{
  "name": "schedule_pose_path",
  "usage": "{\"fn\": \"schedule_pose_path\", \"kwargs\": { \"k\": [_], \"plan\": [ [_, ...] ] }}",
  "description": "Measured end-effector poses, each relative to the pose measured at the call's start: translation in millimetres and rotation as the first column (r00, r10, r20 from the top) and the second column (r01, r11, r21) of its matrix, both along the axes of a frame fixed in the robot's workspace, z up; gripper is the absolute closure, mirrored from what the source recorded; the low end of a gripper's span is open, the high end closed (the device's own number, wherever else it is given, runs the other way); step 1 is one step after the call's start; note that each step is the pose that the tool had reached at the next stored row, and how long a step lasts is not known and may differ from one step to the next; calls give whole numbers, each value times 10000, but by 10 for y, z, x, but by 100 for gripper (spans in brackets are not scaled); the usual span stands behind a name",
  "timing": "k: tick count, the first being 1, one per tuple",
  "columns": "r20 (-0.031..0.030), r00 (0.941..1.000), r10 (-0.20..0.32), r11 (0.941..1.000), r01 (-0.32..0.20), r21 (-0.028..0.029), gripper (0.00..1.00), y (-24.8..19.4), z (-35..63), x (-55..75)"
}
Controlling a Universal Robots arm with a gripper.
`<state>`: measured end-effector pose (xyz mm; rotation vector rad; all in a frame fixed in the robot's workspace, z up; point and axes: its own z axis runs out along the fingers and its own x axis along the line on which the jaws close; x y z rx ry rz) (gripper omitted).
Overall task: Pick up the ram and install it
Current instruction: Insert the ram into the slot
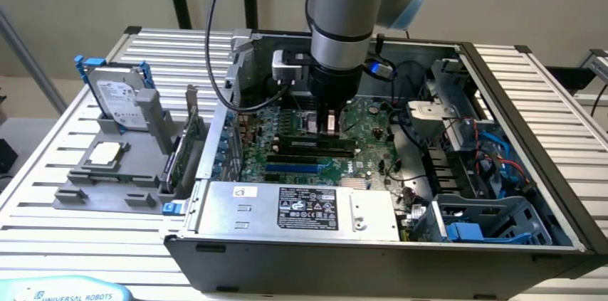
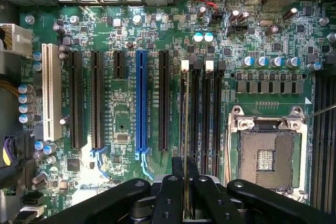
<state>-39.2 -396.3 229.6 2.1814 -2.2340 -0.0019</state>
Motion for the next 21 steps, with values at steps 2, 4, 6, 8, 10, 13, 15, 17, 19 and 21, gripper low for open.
{"fn": "schedule_pose_path", "kwargs": {
  "k": [2, 4, 6, 8, 10, 13, 15, 17, 19, 21],
  "plan": [
    [0, 10000, 2, 10000, -2, -1, 86, 2, -3, 0],
    [-1, 10000, 10, 10000, -10, 1, 86, 4, -7, 0],
    [-2, 10000, 30, 10000, -30, 2, 86, 6, -8, 0],
    [-3, 10000, 61, 10000, -61, 1, 86, 6, -9, 0],
    [-3, 9999, 101, 9999, -101, 0, 86, 7, -10, 0],
    [-2, 9999, 160, 9999, -160, 2, 86, 7, -15, 0],
    [-2, 9998, 180, 9998, -180, 1, 86, 6, -18, -1],
    [-3, 9998, 190, 9998, -190, 1, 86, 6, -21, -3],
    [-3, 9998, 199, 9998, -199, 0, 86, 7, -23, -3],
    [-3, 9998, 206, 9998, -206, 1, 86, 8, -26, -3]
  ]
}}
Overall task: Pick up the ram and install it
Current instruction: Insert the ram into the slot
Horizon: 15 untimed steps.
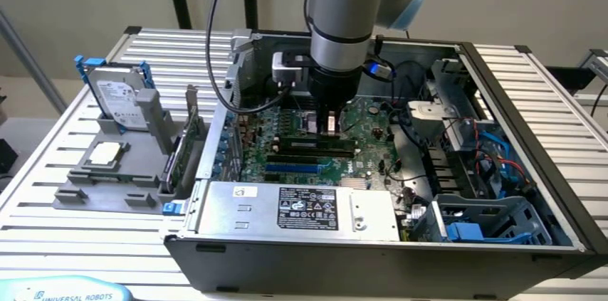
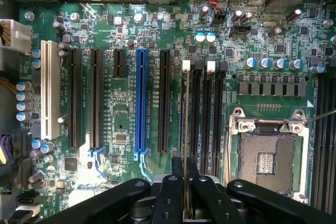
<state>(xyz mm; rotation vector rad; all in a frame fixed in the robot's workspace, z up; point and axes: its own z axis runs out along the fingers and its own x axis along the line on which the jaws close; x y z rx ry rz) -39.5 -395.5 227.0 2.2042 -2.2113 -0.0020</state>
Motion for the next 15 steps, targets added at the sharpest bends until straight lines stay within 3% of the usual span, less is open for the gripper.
{"fn": "schedule_pose_path", "kwargs": {
  "k": [15],
  "plan": [
    [0, 10000, 26, 10000, -26, 0, 86, 7, -30, -5]
  ]
}}
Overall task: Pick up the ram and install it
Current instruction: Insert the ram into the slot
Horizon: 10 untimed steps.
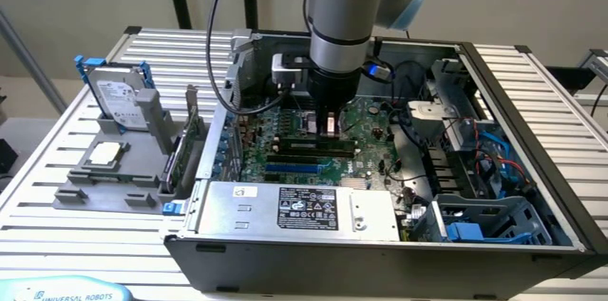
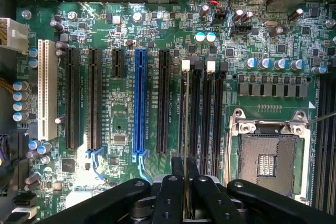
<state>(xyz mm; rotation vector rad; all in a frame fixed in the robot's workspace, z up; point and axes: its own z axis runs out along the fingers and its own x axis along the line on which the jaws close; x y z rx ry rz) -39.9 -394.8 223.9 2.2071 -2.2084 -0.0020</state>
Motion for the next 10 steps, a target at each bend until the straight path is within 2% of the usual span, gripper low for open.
{"fn": "schedule_pose_path", "kwargs": {
  "k": [8, 9, 10],
  "plan": [
    [0, 10000, 1, 10000, -1, -1, 86, 0, -27, -2],
    [-1, 10000, 0, 10000, 0, -2, 85, 0, -27, -2],
    [-1, 10000, 0, 10000, 0, -2, 79, 0, -27, -2]
  ]
}}
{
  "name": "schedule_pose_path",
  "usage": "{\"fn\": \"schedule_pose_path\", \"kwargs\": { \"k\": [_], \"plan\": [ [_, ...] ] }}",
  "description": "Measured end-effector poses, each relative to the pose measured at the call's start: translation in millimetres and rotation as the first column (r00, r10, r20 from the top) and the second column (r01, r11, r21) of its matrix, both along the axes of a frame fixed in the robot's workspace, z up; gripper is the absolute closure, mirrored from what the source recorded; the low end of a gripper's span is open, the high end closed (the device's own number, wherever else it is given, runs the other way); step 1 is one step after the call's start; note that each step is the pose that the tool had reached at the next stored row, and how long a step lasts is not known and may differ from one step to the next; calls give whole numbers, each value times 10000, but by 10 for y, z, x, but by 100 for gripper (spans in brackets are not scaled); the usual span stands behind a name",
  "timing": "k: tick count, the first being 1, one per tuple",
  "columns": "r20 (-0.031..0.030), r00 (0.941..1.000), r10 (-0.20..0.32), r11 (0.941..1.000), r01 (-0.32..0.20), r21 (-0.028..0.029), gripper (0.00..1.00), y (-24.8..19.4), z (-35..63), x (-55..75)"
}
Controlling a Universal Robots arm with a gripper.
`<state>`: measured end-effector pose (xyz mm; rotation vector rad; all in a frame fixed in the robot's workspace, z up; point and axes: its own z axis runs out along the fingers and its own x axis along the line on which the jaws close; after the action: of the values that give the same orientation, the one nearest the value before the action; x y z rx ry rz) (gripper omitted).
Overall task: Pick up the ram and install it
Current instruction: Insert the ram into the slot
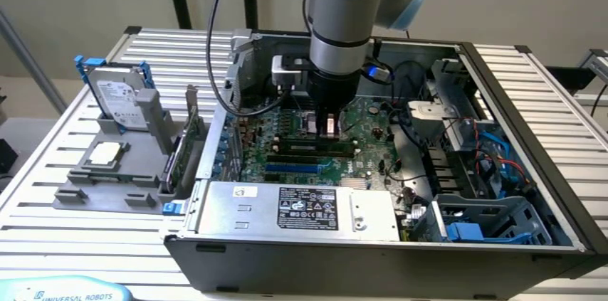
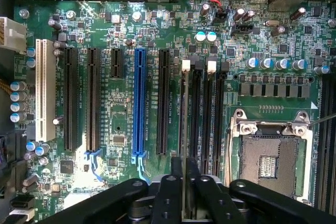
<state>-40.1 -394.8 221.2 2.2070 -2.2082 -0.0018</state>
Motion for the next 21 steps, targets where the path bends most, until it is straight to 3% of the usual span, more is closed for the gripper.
{"fn": "schedule_pose_path", "kwargs": {
  "k": [2, 3, 4, 11, 14, 18, 21],
  "plan": [
    [1, 10000, 0, 10000, 0, 2, 79, 0, -1, 0],
    [0, 10000, 0, 10000, 0, 3, 72, 1, 3, 0],
    [-2, 10000, -1, 10000, 1, 5, 72, 1, 16, 0],
    [-30, 10000, 0, 10000, 0, 3, 72, 0, 221, 0],
    [-40, 10000, 0, 10000, 0, 5, 72, 0, 262, 0],
    [-40, 10000, 0, 10000, 0, 15, 87, 0, 263, 0],
    [-41, 10000, 0, 10000, 0, 30, 89, 1, 263, 0]
  ]
}}
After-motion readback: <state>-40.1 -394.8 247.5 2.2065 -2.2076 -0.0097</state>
